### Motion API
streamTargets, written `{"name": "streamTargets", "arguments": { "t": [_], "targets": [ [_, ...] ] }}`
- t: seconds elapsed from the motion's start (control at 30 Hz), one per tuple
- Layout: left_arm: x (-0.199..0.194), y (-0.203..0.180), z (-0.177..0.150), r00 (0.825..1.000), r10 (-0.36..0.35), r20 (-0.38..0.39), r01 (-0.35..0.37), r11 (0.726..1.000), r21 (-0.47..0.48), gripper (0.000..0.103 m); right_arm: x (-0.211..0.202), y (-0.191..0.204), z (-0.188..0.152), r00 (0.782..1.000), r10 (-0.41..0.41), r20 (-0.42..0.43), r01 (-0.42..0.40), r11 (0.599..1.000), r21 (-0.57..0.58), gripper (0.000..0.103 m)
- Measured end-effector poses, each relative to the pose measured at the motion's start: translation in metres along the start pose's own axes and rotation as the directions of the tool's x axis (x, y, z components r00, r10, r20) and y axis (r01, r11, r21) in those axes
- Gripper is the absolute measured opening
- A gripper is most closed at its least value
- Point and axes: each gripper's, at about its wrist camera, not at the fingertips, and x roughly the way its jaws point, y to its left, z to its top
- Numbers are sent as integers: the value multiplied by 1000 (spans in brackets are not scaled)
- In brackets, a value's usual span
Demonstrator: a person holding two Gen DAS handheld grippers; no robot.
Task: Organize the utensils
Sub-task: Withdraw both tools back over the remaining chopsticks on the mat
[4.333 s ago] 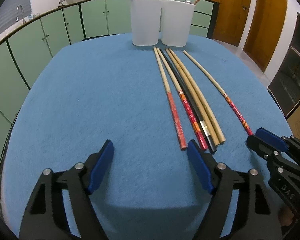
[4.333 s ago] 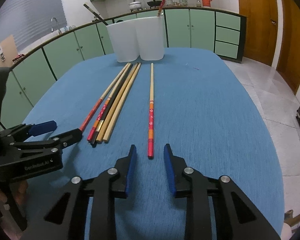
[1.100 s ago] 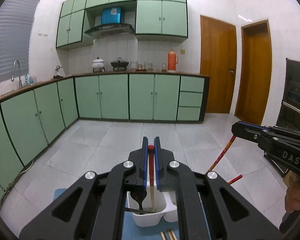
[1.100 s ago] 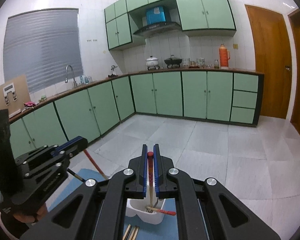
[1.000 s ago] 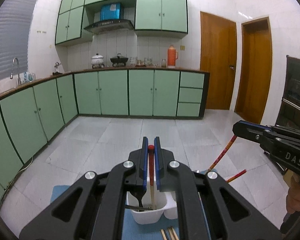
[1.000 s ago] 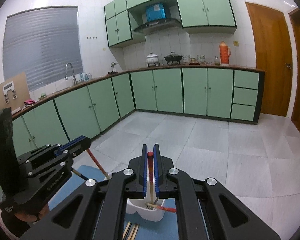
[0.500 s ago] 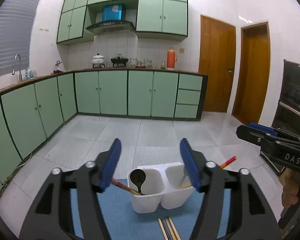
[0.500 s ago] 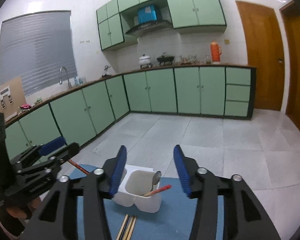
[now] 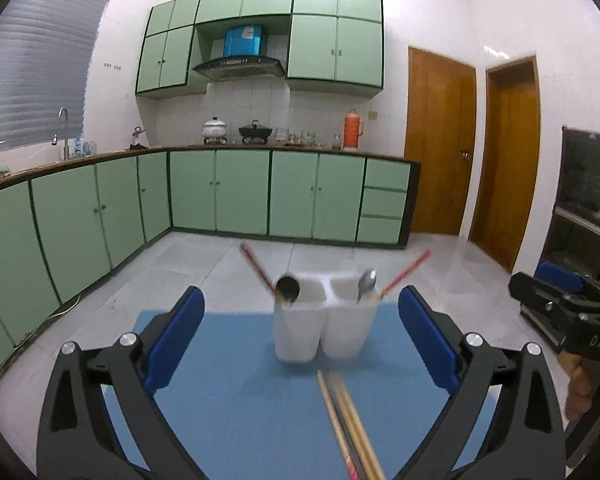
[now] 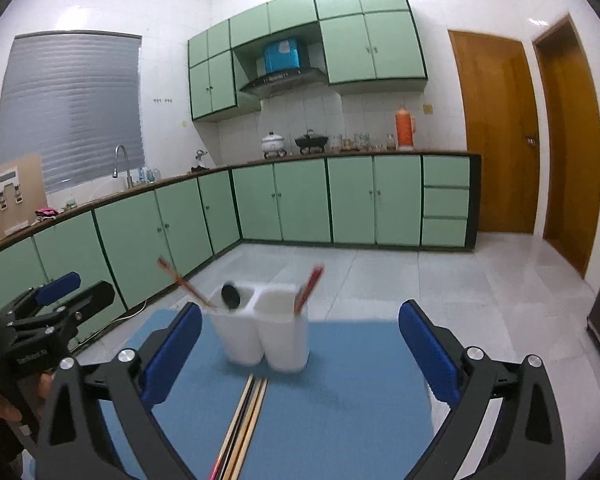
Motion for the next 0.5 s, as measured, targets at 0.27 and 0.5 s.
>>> {"name": "streamTargets", "arguments": {
  "t": [0.27, 0.5],
  "targets": [
    [-25, 6, -52, 995, 30, -98, -27, 999, 35, 95, -15, 5, -52, 996, -10, -90, 13, 999, 31, 97],
    [-30, 9, -99, 977, 46, -207, -35, 998, 58, 95, -13, 19, -98, 984, -28, -174, 29, 1000, 1, 97]
  ]
}}
